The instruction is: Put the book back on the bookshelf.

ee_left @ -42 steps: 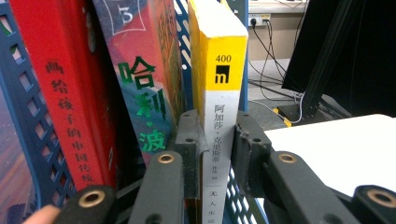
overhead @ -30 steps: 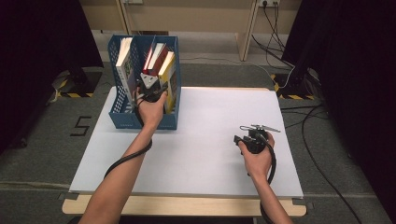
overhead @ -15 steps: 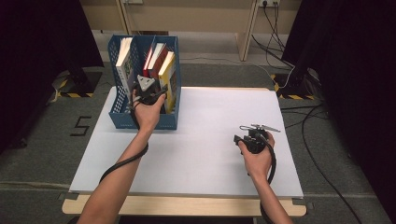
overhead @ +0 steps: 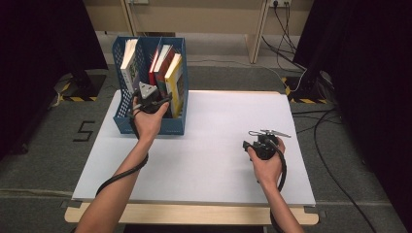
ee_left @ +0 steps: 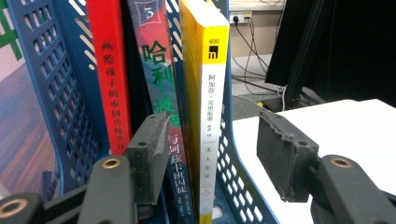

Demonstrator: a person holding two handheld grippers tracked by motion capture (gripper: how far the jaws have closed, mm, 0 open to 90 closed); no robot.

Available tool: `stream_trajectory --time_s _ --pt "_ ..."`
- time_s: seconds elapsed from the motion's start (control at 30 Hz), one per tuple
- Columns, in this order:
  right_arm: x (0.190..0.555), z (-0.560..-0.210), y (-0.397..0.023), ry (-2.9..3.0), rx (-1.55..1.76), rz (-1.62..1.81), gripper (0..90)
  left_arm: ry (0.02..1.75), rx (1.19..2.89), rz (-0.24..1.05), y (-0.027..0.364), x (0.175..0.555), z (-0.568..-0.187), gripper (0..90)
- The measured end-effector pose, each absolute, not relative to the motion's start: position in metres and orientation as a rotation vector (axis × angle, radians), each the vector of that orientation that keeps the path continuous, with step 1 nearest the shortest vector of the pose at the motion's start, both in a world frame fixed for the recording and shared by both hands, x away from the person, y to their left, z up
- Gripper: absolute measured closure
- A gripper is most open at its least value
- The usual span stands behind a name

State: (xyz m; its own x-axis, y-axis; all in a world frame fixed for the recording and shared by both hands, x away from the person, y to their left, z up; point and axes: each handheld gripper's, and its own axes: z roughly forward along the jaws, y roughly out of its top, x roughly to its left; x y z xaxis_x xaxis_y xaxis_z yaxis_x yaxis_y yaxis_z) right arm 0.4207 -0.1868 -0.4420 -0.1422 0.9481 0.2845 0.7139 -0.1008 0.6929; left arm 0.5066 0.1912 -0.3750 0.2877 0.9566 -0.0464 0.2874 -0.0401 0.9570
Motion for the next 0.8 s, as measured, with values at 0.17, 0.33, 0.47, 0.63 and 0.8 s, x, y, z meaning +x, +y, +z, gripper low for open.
stream_trajectory --time_s 0.17,0.33,0.47,0.63,0.8 --pt "0.421 -0.442 -0.186 1.876 1.819 1.087 54.5 1.192 1.548 0.811 0.197 0.500 -0.377 43.1" --pt "0.421 -0.442 -0.185 1.878 1.818 1.090 54.4 1.188 1.560 0.804 0.202 0.493 -0.380 42.8" --pt "0.421 -0.443 -0.184 1.875 1.816 1.091 54.5 1.181 1.569 0.807 0.206 0.488 -0.382 42.6" --pt "0.420 -0.443 -0.184 1.879 1.810 1.089 54.5 1.180 1.580 0.809 0.211 0.483 -0.385 42.4" --pt "0.420 -0.442 -0.184 1.875 1.817 1.085 54.4 1.179 1.588 0.819 0.217 0.479 -0.387 42.3"
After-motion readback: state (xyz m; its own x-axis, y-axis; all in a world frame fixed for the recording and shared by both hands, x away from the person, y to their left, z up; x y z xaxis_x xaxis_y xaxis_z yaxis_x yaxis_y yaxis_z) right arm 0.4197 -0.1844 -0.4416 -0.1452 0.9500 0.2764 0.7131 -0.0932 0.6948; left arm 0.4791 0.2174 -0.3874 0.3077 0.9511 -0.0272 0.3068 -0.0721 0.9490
